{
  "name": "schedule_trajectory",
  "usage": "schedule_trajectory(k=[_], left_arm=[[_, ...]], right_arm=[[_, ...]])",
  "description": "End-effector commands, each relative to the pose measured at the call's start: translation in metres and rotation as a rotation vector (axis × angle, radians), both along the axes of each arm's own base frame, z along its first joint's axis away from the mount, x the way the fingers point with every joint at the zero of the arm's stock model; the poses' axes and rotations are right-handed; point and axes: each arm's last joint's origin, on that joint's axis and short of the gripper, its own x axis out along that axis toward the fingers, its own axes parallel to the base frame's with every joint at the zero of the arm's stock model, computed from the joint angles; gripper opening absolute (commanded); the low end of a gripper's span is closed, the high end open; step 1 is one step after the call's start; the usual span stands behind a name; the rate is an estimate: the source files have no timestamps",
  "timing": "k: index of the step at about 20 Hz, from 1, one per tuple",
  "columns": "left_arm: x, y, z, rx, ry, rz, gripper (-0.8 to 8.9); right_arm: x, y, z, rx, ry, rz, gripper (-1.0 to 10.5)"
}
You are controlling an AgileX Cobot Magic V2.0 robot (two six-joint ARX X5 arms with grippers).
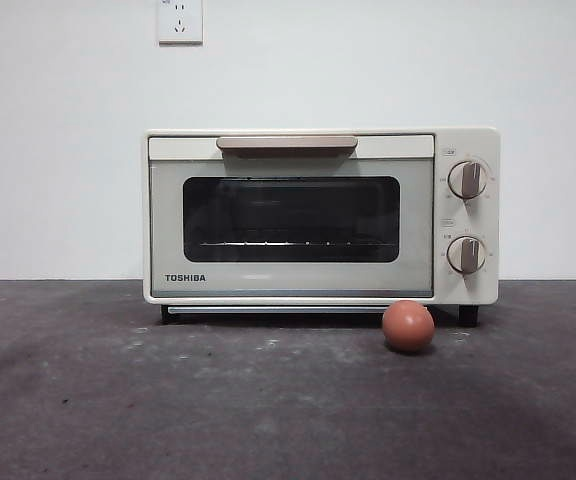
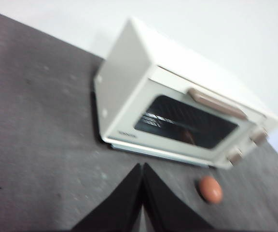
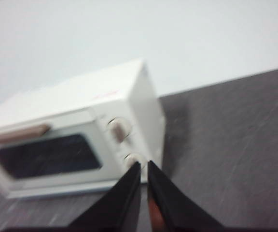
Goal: Eggoven
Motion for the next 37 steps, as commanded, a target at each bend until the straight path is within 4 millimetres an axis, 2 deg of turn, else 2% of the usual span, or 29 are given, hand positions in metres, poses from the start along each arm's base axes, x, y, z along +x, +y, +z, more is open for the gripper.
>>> schedule_trajectory(k=[1,5,9,15,19,21,22,23,24,26,30,33,37], left_arm=[[0.000,-0.001,0.024,0.095,-0.020,-0.070,0.07],[0.006,-0.003,0.044,0.146,0.045,-0.170,0.07],[0.011,-0.007,0.049,0.156,0.099,-0.288,0.07],[0.014,-0.012,0.044,0.190,0.200,-0.384,0.07],[0.013,-0.014,0.041,0.201,0.216,-0.410,0.07],[0.013,-0.015,0.041,0.202,0.216,-0.414,0.07],[0.013,-0.015,0.041,0.202,0.216,-0.415,0.07],[0.013,-0.015,0.041,0.202,0.216,-0.415,0.07],[0.013,-0.015,0.041,0.202,0.216,-0.415,0.07],[0.013,-0.015,0.041,0.202,0.216,-0.415,0.07],[0.013,-0.015,0.042,0.202,0.215,-0.415,0.07],[0.013,-0.015,0.042,0.204,0.202,-0.413,0.07],[0.014,-0.015,0.044,0.203,0.188,-0.411,0.07]], right_arm=[[-0.003,0.003,0.019,-0.059,0.044,0.094,0.0],[-0.001,0.007,0.040,-0.109,0.155,0.280,0.0],[0.002,0.012,0.051,-0.131,0.261,0.451,0.0],[0.005,0.016,0.049,-0.151,0.406,0.564,0.0],[0.007,0.018,0.049,-0.154,0.415,0.581,0.1],[0.007,0.018,0.049,-0.155,0.407,0.580,1.0],[0.007,0.018,0.049,-0.156,0.405,0.580,1.8],[0.008,0.018,0.050,-0.152,0.403,0.572,3.4],[0.009,0.017,0.050,-0.136,0.419,0.545,4.0],[0.013,0.017,0.048,-0.123,0.447,0.531,4.0],[0.029,0.019,0.046,-0.102,0.493,0.531,4.0],[0.053,0.025,0.043,-0.071,0.523,0.547,4.0],[0.090,0.047,0.031,-0.091,0.589,0.529,4.0]])
